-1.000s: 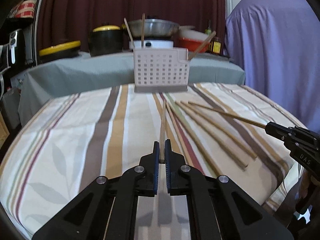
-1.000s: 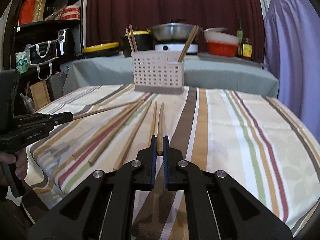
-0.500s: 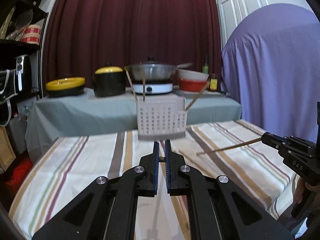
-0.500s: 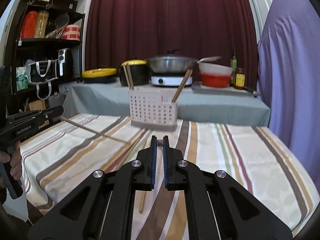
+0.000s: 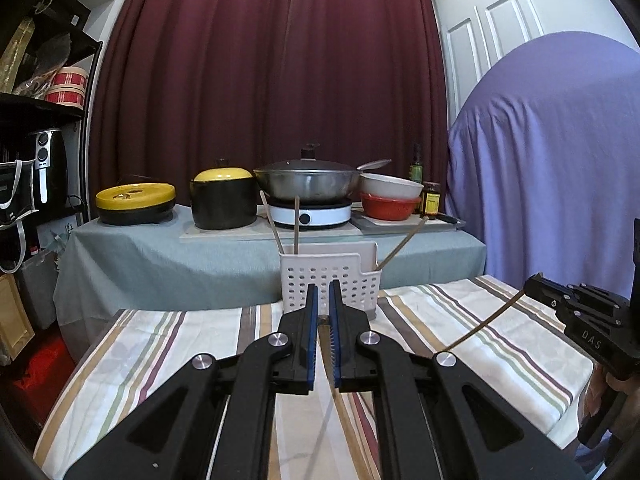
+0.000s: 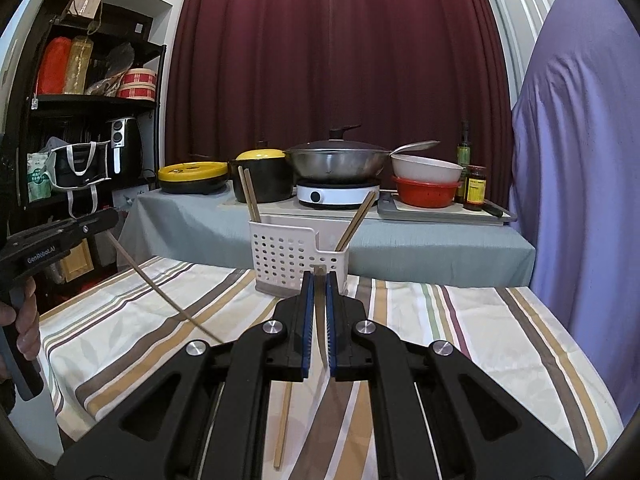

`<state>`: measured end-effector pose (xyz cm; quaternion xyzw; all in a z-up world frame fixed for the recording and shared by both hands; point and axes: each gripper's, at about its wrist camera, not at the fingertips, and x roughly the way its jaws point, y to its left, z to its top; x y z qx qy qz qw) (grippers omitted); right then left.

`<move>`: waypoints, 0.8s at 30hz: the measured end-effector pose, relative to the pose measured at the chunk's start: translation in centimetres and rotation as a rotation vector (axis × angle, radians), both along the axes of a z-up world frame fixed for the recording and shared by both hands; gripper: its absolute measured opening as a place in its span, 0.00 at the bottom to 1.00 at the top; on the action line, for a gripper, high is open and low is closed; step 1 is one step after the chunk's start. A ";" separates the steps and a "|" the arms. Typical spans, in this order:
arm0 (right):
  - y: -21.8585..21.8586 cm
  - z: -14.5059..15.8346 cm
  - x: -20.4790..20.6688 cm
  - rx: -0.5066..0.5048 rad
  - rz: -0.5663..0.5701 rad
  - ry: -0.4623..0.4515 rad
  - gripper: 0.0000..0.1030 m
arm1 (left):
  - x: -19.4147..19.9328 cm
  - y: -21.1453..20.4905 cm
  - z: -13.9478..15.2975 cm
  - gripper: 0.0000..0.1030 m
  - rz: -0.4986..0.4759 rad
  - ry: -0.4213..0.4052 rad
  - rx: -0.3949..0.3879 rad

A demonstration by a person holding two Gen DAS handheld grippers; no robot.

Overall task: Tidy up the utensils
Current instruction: 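Lift the left gripper's chopstick toward the holder while the right gripper lifts its chopstick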

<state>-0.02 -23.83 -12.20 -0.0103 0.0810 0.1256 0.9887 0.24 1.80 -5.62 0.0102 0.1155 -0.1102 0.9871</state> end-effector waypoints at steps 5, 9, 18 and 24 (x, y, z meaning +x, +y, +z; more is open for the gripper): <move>-0.1 0.6 1.0 0.011 0.002 0.009 0.06 | 0.9 0.1 1.1 0.06 -0.001 -0.016 0.002; -0.2 1.2 1.7 0.024 0.005 0.015 0.06 | 1.5 0.1 1.9 0.06 -0.002 -0.023 -0.003; -0.4 3.1 3.2 0.046 0.024 0.019 0.06 | 2.7 0.4 3.8 0.06 -0.006 -0.054 -0.011; -0.4 5.1 4.2 0.055 0.041 0.000 0.06 | 3.8 0.6 5.5 0.06 -0.019 -0.087 -0.022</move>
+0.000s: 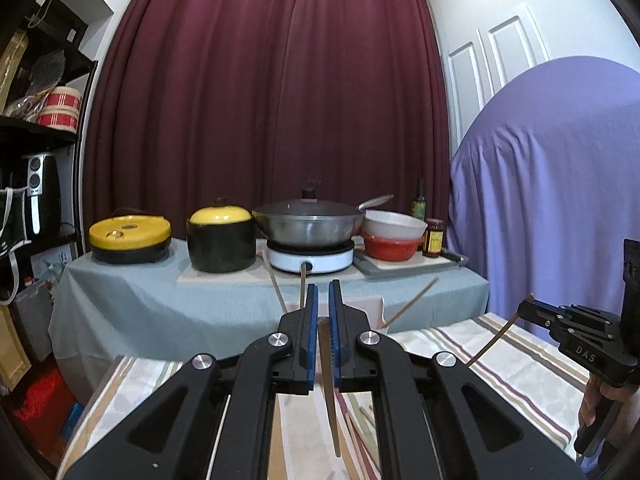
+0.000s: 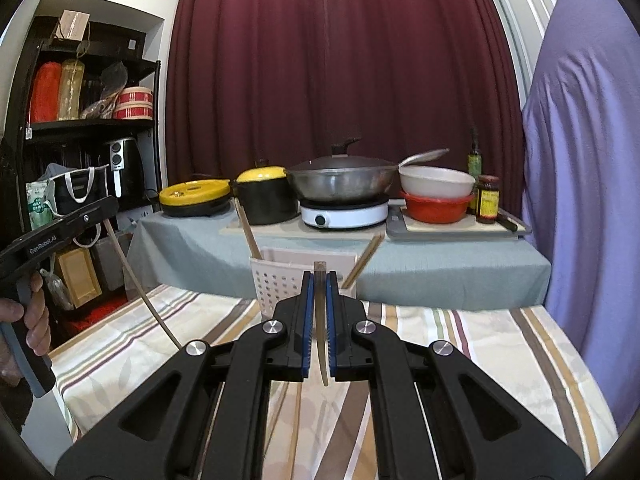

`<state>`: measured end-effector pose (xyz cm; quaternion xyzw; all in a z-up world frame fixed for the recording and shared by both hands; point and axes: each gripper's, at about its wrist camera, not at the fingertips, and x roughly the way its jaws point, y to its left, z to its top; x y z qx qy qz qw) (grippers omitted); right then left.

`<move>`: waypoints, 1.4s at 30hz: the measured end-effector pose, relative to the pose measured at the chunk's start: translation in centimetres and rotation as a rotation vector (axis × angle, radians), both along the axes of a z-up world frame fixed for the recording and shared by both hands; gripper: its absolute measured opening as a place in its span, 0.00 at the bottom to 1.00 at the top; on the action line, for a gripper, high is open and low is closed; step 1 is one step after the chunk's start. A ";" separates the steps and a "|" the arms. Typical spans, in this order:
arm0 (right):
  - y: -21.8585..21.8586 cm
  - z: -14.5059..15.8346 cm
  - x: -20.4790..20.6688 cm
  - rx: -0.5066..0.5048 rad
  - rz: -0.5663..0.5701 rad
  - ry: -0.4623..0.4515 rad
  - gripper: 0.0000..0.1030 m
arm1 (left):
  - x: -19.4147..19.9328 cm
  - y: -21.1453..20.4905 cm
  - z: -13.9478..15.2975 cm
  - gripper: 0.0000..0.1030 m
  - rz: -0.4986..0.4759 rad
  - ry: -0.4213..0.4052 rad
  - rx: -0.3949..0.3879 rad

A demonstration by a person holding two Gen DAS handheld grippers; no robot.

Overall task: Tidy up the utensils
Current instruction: 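Lift the left gripper's chopstick toward the holder while the right gripper lifts its chopstick, then lower both held chopsticks into the white holder and open both grippers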

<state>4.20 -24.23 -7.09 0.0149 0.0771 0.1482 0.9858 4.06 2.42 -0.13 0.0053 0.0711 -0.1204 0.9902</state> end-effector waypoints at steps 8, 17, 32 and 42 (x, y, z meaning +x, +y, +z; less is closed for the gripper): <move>0.1 4.2 2.5 0.000 0.033 -0.064 0.06 | 2.3 -0.2 3.6 0.06 -0.022 -0.104 0.001; 0.2 8.1 6.8 -0.003 0.037 -0.125 0.06 | 6.9 -0.6 6.9 0.06 -0.043 -0.168 -0.001; 0.6 8.1 14.1 0.005 0.036 -0.065 0.06 | 14.5 -1.1 9.0 0.06 -0.013 -0.222 0.001; 1.8 5.0 18.4 0.000 0.065 0.060 0.07 | 18.8 -1.3 5.6 0.06 0.009 -0.141 0.015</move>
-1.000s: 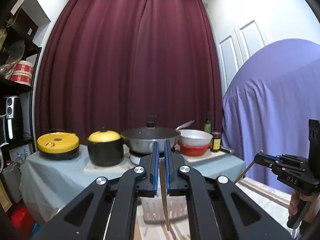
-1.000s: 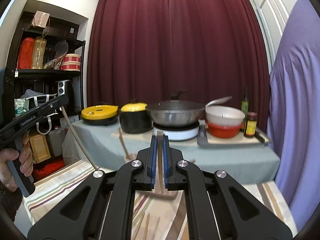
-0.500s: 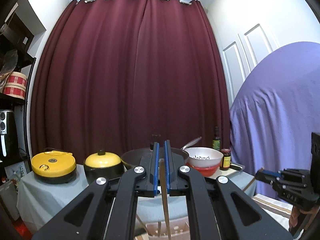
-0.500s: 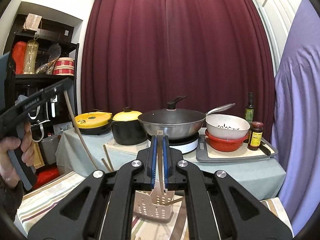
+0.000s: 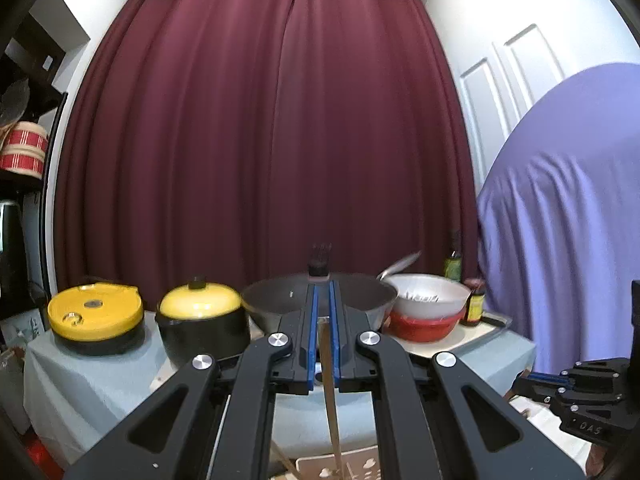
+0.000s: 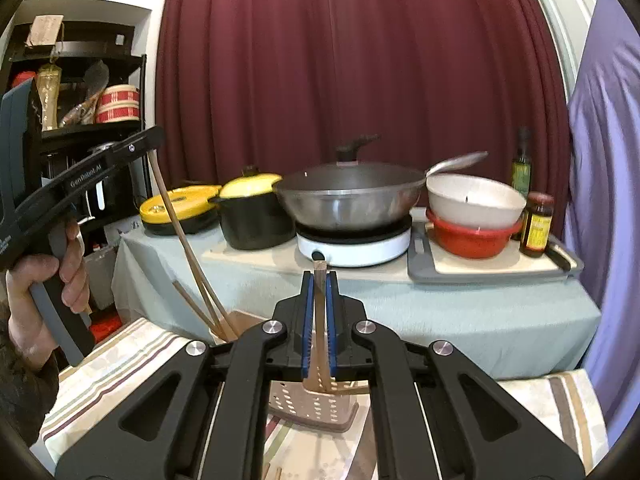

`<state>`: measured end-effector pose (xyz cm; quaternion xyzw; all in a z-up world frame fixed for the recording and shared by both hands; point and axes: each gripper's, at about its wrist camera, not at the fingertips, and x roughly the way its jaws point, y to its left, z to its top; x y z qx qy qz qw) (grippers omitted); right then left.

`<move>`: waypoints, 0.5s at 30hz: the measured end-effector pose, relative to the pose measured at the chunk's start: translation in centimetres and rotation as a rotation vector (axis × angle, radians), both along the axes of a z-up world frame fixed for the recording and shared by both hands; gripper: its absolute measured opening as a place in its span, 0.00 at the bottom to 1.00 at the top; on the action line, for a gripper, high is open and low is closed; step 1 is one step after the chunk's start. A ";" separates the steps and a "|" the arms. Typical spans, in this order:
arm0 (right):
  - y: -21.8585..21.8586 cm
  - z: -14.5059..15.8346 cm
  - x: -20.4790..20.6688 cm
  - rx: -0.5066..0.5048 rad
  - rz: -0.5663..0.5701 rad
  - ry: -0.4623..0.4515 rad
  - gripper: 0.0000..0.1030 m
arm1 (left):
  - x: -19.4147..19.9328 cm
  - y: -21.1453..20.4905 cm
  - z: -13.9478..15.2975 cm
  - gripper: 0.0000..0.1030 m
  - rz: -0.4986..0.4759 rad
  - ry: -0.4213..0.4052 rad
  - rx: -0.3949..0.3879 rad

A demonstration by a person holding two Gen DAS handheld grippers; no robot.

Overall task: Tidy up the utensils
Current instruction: 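Lower both held chopsticks into the white holder and open both grippers, then move both open grippers back to the loose chopsticks and close each on one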

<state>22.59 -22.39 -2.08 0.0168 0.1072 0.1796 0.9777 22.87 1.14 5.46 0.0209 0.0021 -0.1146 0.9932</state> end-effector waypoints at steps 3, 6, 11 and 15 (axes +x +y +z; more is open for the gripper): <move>0.2 -0.9 0.6 0.006 0.005 0.028 0.25 | 1.1 0.0 -1.2 0.06 -0.004 0.054 0.005; 0.5 -1.1 0.1 0.007 0.002 0.016 0.41 | 1.0 0.1 -1.9 0.15 -0.003 0.078 0.007; 0.5 -0.8 -1.9 -0.002 -0.009 -0.006 0.42 | -0.7 0.4 -2.1 0.50 -0.004 0.092 -0.015; 0.3 -1.1 -4.7 -0.012 -0.028 -0.028 0.43 | -2.8 0.4 -2.6 0.59 -0.007 0.112 -0.020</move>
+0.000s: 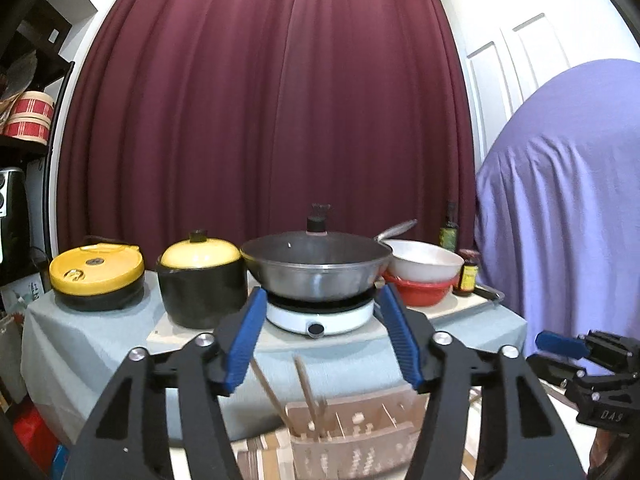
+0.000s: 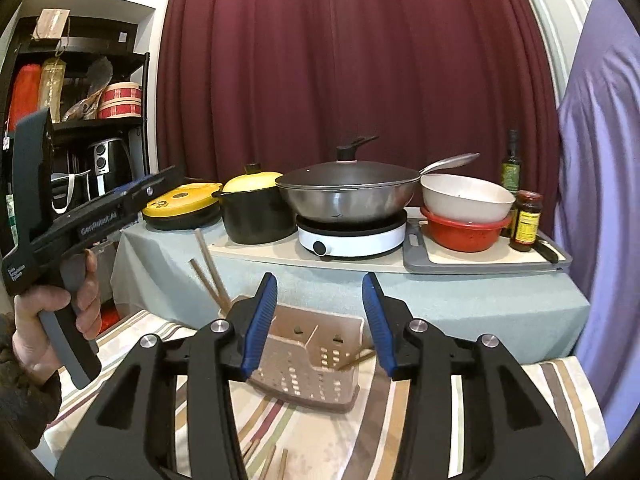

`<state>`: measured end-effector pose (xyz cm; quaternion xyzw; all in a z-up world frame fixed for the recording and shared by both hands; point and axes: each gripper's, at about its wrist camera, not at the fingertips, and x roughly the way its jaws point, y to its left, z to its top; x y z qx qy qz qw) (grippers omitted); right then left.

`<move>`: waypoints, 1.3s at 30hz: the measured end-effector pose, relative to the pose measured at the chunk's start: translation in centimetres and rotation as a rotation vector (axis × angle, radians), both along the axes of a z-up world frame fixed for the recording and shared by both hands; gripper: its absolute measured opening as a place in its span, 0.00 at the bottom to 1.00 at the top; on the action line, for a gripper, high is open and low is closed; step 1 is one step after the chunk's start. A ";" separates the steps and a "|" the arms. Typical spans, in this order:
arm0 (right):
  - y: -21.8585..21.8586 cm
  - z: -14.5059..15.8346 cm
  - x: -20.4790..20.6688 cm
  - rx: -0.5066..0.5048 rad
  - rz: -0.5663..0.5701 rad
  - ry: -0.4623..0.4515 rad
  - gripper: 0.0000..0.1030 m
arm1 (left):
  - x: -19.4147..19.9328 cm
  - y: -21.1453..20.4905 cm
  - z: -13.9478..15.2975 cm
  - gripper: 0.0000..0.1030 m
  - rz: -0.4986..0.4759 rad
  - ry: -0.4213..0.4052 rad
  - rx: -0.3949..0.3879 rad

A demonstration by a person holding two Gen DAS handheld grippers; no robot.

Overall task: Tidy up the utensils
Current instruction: 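Move both open grippers back to the loose chopsticks and close each on one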

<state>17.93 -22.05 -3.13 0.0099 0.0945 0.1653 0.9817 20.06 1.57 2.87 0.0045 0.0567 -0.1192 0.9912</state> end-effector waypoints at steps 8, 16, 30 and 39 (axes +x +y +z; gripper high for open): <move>-0.8 -4.4 -5.9 -0.003 -0.022 0.072 0.43 | -5.3 0.3 -4.3 0.72 0.004 0.131 -0.020; -0.1 -12.7 -11.0 -0.043 -0.011 0.207 0.43 | -10.8 0.3 -11.3 0.74 0.049 0.306 -0.023; 1.6 -21.5 -16.5 -0.110 0.020 0.293 0.32 | -17.8 -1.2 -20.4 0.75 0.153 0.481 0.100; 1.2 -22.6 -17.2 -0.104 0.018 0.304 0.31 | -19.9 -2.8 -23.1 0.67 0.084 0.546 0.130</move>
